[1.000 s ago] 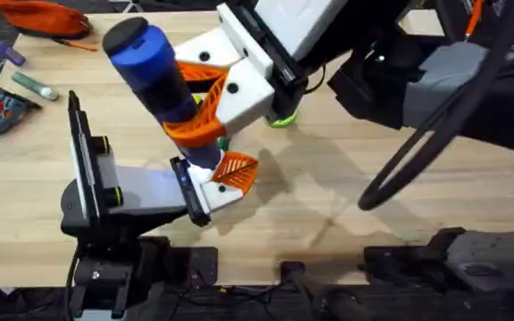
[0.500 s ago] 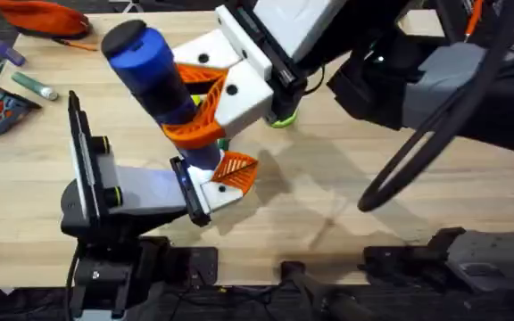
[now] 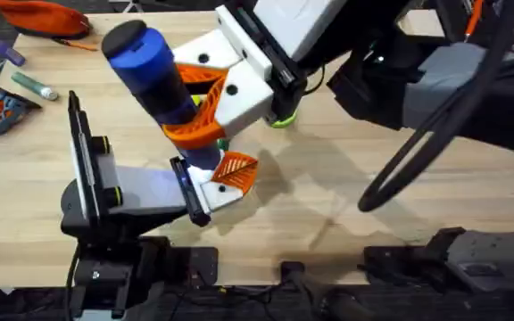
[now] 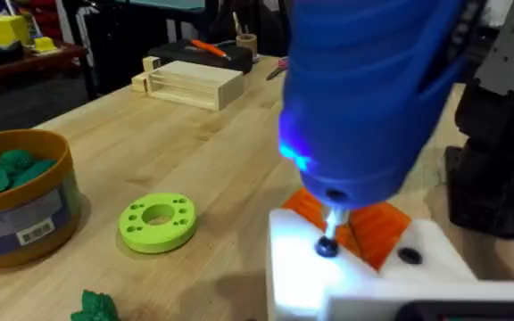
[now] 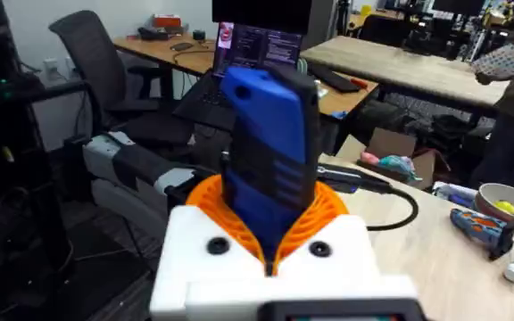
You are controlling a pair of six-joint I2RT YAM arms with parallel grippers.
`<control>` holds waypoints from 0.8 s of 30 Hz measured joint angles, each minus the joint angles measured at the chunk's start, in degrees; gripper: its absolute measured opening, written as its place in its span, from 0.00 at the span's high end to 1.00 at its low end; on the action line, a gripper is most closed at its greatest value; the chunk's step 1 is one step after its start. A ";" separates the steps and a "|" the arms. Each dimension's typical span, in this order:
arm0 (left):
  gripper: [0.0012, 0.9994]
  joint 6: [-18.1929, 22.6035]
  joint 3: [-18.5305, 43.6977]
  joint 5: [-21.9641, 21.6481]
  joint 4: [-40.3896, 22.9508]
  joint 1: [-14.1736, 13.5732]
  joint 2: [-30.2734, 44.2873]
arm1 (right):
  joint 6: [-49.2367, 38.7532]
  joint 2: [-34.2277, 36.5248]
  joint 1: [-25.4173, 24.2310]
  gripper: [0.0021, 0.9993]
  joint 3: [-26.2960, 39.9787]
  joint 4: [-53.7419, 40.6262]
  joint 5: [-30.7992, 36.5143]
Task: Pick up the gripper from the table and insert it into the empty holder that is missing its gripper. Then pick up a screw, insert it into the mounting hole, and use the screwdriver to tighten it. Finally, clean up the table by picking up the vegetable and placing it into the bucket.
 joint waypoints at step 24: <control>1.00 -0.03 0.00 0.01 -0.02 0.00 0.00 | -0.37 1.40 0.00 0.98 0.12 0.17 0.02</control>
